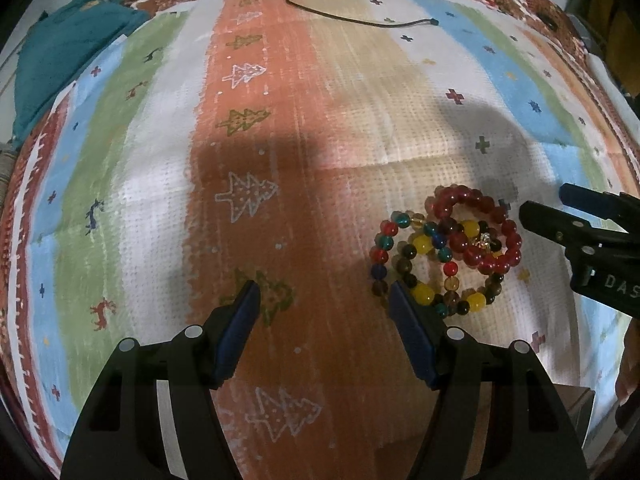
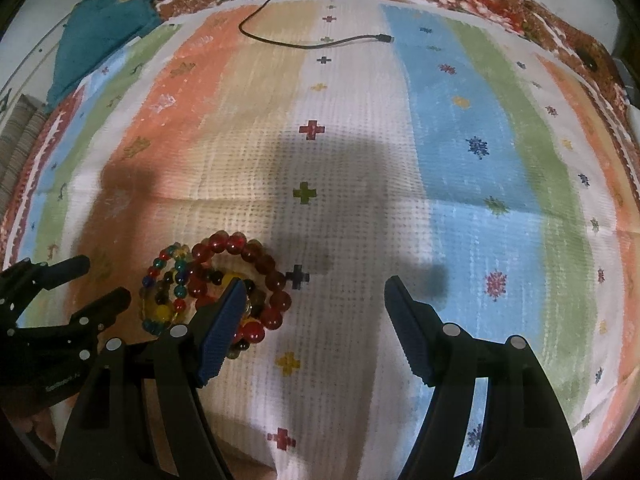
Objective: Organize jewelry
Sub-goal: 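Move both open tools down toward the multicolour and red bead bracelets, then grasp the red bead bracelet with the right tool while the left tool grasps the multicolour bracelet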
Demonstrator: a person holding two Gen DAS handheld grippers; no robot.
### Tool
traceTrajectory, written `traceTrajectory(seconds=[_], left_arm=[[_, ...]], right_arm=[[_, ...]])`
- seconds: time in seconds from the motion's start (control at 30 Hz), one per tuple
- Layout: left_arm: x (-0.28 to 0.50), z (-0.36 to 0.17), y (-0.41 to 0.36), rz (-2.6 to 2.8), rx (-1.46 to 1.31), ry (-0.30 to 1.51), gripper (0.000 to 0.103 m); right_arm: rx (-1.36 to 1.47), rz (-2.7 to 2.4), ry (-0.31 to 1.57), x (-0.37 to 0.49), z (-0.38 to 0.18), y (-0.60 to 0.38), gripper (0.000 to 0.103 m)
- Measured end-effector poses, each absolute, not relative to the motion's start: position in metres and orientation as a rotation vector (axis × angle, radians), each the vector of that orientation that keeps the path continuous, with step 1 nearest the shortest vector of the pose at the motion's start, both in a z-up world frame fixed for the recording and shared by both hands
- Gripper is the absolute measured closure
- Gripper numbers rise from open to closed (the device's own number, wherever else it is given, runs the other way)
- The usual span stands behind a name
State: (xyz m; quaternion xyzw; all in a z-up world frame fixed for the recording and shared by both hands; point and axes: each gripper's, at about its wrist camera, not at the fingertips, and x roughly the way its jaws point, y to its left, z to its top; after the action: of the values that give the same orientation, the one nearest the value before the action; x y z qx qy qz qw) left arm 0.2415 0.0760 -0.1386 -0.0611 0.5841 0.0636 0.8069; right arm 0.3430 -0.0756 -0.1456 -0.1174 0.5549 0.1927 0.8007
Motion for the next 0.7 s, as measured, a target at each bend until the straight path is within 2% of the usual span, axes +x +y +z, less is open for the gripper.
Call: traceTrajectory(seconds=[0.3,0.4,0.57,0.7], left_arm=[[0.253,-0.150,0.075,0.131,-0.118,1.271,0.036],[0.254,-0.151,0.073,0.121,-0.108,1.273,0.036],[0.258,-0.160,0.064,0.115,-0.044,1.295,0.036],[0.260,-0.162,0.060,0.127,-0.041,1.302,0.037]], right_arm=[[-0.299,0.403,1.208,0.351,-0.161,-0.065,0.032],[-0.330,0.404,1.216,0.352,-0.167,-0.060,0.040],[-0.364,0.399,1.205,0.354,-0.172,-0.056,0.041],[-0.418,0.399,1.188,0.352,-0.176,-0.053,0.050]])
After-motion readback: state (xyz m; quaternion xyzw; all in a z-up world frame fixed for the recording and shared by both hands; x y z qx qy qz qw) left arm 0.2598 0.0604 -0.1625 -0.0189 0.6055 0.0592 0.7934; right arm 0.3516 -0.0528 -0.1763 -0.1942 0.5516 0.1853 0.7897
